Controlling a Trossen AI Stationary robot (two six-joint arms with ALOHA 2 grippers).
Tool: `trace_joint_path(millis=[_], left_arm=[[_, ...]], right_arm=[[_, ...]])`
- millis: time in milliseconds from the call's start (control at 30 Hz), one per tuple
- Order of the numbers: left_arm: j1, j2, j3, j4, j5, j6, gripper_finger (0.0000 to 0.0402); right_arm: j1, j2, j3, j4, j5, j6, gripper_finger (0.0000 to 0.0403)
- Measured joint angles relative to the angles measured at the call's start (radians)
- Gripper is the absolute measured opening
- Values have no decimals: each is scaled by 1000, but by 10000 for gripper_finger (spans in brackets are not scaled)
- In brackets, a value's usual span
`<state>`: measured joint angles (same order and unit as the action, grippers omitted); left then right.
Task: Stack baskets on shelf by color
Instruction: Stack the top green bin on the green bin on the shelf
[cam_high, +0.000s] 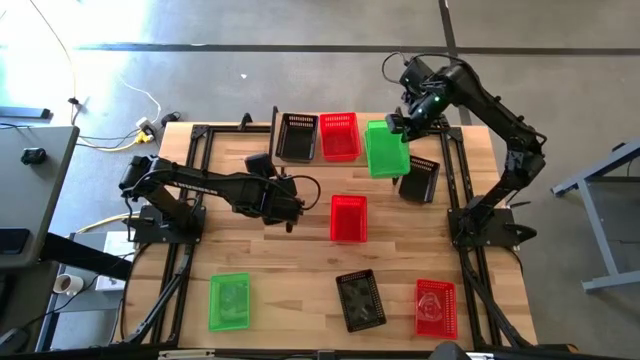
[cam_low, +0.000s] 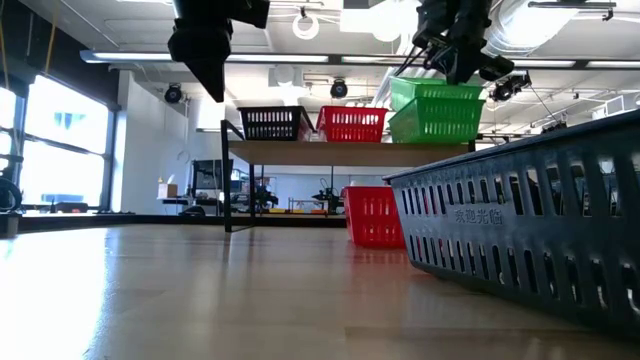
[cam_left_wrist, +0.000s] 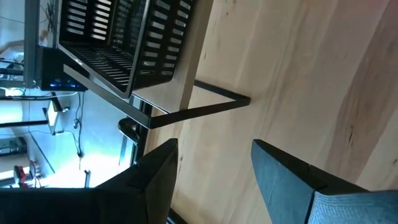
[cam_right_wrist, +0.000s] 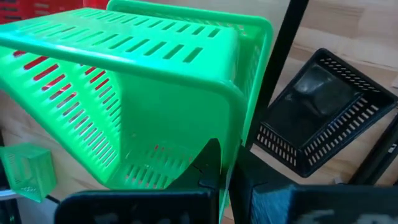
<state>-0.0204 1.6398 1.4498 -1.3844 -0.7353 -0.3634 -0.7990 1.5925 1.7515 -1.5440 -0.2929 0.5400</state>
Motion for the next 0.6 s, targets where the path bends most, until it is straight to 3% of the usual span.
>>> trace_joint_path(millis=[600], left_arm=[[0, 0, 0, 3, 0, 0, 195]], right_arm=[[0, 0, 0, -10, -13, -25, 0]])
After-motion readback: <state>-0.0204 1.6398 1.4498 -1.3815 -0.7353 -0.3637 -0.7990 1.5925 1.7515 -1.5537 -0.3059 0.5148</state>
